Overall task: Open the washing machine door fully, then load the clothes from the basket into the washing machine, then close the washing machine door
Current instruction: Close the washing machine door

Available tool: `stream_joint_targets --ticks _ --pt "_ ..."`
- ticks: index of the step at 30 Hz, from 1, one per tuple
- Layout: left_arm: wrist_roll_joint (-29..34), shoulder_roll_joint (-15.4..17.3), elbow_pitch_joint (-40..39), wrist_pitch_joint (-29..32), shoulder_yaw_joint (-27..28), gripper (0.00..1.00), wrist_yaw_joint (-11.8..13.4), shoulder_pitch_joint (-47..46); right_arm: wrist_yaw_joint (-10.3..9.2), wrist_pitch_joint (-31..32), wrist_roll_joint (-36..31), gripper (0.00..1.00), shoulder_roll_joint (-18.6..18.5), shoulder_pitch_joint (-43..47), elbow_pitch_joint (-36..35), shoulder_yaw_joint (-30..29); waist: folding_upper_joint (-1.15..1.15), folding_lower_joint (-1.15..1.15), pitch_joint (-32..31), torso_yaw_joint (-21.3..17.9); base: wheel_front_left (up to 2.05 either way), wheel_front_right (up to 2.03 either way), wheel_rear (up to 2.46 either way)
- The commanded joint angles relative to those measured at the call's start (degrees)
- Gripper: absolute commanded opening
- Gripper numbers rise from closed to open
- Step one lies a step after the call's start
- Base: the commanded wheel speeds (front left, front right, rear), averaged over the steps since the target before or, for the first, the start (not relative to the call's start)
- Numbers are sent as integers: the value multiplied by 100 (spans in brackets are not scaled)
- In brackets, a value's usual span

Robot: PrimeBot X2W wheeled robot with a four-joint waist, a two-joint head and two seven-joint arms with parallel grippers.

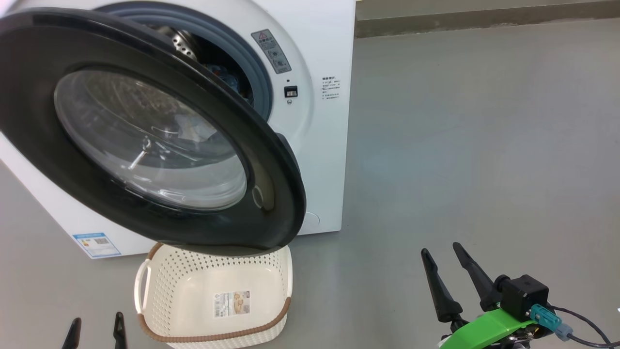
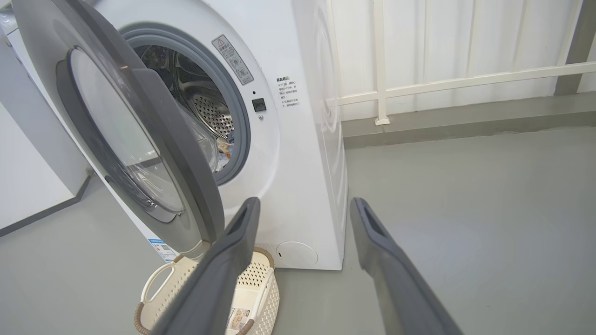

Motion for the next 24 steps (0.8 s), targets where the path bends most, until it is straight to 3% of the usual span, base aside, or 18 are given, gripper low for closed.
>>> stream_joint_targets --ticks 1,2,3,11,24 --pt "-23 35 -172 -47 205 100 -34 -108 9 -69 51 45 5 -68 -107 119 0 0 1 4 0 0 0" --pt "-38 33 -177 -47 206 100 -39 -107 9 -69 55 19 5 -65 -95 113 0 0 3 3 0 0 0" --pt "-50 32 -176 -47 215 100 -40 -103 9 -69 59 0 5 -58 -73 109 0 0 3 3 0 0 0" --pt "-73 27 -226 -47 229 100 -53 -102 9 -69 156 0 5 -99 -118 -1 0 0 18 18 0 0 0" --pt "-215 25 -207 -47 26 100 -100 -191 9 -69 182 0 -83 -391 -2386 788 0 0 99 196 0 0 0"
